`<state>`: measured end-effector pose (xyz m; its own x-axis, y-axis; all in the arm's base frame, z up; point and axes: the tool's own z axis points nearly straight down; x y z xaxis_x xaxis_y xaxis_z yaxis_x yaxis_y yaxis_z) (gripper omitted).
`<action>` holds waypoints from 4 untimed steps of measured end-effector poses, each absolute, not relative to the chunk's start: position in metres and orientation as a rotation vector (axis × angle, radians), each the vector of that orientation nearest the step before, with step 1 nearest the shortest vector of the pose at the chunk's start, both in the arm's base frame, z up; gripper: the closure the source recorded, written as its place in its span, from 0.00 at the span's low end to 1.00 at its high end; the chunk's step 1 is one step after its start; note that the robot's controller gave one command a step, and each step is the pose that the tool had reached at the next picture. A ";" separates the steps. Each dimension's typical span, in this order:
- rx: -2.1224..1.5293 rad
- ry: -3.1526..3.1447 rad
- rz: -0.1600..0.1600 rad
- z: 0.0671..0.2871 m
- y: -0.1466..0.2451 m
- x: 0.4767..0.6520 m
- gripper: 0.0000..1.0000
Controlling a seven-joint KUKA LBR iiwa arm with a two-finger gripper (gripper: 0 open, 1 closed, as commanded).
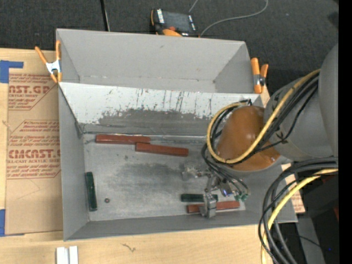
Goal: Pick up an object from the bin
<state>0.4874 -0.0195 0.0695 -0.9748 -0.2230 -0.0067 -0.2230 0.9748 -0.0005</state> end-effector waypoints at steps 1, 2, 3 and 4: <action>-0.350 3.120 -0.002 0.072 -0.021 0.489 1.00; -0.391 3.108 -0.003 0.204 -0.030 0.508 1.00; -0.392 3.115 0.000 0.200 -0.029 0.506 0.00; -0.747 3.050 0.000 0.078 -0.025 0.490 0.00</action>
Offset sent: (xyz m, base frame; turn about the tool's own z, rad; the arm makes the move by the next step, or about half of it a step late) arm 0.0000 0.0000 0.0000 0.0000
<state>0.4897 -0.0248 0.0781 -0.8869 -0.4620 -0.0015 -0.4620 0.8869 0.0000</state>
